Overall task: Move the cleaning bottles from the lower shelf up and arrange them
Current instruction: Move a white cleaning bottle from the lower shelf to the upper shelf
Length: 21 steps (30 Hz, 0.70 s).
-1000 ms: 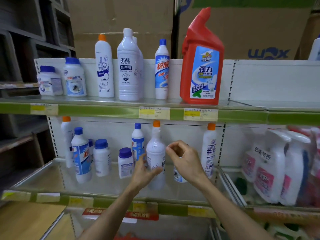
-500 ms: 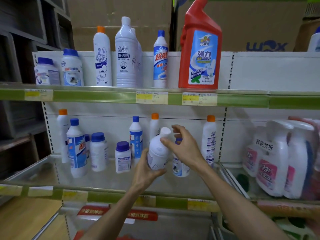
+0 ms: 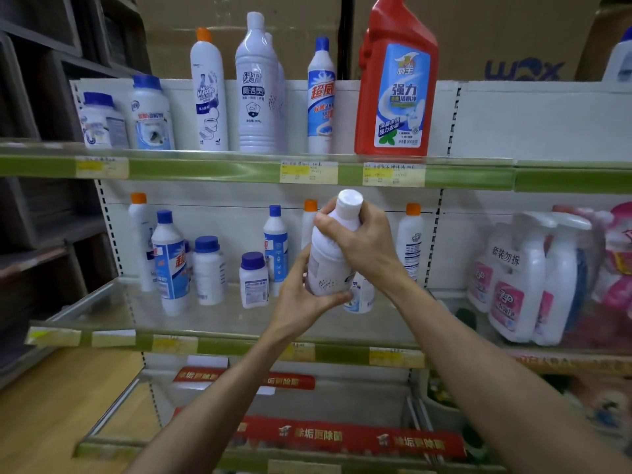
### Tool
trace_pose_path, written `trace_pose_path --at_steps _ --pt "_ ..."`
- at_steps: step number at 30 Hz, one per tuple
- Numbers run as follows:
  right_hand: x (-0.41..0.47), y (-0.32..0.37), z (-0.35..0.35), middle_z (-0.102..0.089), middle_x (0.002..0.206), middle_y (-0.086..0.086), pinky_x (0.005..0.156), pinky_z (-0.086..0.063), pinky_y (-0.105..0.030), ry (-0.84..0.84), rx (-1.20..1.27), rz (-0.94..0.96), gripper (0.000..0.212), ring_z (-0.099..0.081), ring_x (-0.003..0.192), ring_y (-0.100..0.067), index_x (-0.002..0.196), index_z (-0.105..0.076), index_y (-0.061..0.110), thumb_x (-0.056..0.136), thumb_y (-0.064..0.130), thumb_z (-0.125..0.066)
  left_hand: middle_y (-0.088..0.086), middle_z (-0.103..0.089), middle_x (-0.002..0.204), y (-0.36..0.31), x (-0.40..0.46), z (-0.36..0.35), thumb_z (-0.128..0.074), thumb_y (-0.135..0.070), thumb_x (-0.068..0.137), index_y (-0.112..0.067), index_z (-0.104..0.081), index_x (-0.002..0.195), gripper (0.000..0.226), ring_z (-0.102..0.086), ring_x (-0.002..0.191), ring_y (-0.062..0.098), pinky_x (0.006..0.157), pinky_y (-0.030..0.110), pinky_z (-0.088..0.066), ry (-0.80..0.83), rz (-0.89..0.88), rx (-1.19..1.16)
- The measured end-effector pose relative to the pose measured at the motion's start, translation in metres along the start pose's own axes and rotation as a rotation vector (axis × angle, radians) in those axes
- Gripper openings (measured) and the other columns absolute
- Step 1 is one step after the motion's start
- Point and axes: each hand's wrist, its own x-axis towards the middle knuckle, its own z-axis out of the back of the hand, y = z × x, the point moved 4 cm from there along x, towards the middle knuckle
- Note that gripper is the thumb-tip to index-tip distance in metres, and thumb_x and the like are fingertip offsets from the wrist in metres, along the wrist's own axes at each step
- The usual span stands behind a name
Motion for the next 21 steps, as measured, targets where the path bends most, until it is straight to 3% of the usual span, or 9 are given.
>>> trace_pose_path --at_steps 2,6,12,14,17,19,21 --pt "0.012 0.017 0.005 -0.074 0.078 0.005 0.066 -0.055 -0.022 -0.034 0.035 -0.043 0.011 -0.068 0.07 -0.006 0.079 -0.069 0.018 0.084 0.018 -0.079 -0.032 -0.057 0.126 -0.019 -0.001 0.008 -0.087 -0.062 0.06 -0.056 -0.034 0.14 0.097 -0.061 0.112 -0.005 0.086 0.022 -0.058 0.047 0.011 0.007" --pt "0.041 0.053 0.011 -0.07 0.064 0.015 0.057 -0.051 -0.014 -0.112 0.127 -0.161 0.017 -0.065 0.061 0.001 0.068 -0.068 0.026 0.079 0.022 -0.08 -0.019 -0.056 0.137 -0.062 0.002 0.029 -0.086 -0.062 0.062 -0.045 -0.032 0.147 0.102 -0.058 0.121 0.001 0.096 0.025 -0.054 0.11 -0.001 0.013" --pt "0.098 0.113 0.012 -0.069 0.065 0.011 0.067 -0.054 -0.035 -0.171 0.147 -0.365 0.018 -0.064 0.064 -0.01 0.065 -0.069 0.024 0.073 0.032 -0.082 -0.024 -0.067 0.114 -0.135 0.027 0.055 -0.082 -0.056 0.062 -0.04 -0.049 0.129 0.076 -0.063 0.105 -0.007 0.079 0.006 -0.046 0.076 0.101 0.022" --pt "0.117 0.132 0.011 -0.07 0.071 0.006 0.073 -0.057 -0.039 -0.137 0.127 -0.384 0.022 -0.064 0.069 -0.014 0.07 -0.068 0.021 0.075 0.04 -0.08 -0.028 -0.068 0.11 -0.156 0.038 0.064 -0.079 -0.056 0.066 -0.044 -0.054 0.121 0.062 -0.064 0.102 -0.008 0.079 0.006 -0.046 0.065 0.113 -0.006" --pt "0.139 0.156 0.012 -0.07 0.073 0.008 0.073 -0.054 -0.033 -0.04 0.114 -0.378 0.032 -0.065 0.071 -0.01 0.073 -0.069 0.02 0.08 0.051 -0.076 -0.027 -0.071 0.111 -0.18 0.051 0.075 -0.076 -0.056 0.073 -0.048 -0.059 0.117 0.048 -0.067 0.102 -0.005 0.079 0.008 -0.049 0.1 0.149 -0.08" --pt "0.147 0.164 0.013 -0.074 0.079 0.007 0.079 -0.054 -0.034 0.043 0.192 -0.396 0.034 -0.068 0.077 -0.011 0.076 -0.073 0.018 0.08 0.051 -0.076 -0.019 -0.074 0.112 -0.19 0.055 0.079 -0.074 -0.06 0.075 -0.049 -0.066 0.111 0.039 -0.07 0.102 0.002 0.08 0.014 -0.053 0.153 0.193 -0.168" --pt "0.15 0.169 0.014 -0.075 0.089 0.001 0.086 -0.055 -0.038 0.132 0.311 -0.405 0.035 -0.069 0.085 -0.014 0.088 -0.075 0.016 0.08 0.05 -0.076 -0.005 -0.077 0.112 -0.195 0.057 0.081 -0.074 -0.067 0.072 -0.041 -0.072 0.108 0.045 -0.073 0.102 0.015 0.082 0.028 -0.058 0.201 0.242 -0.286"
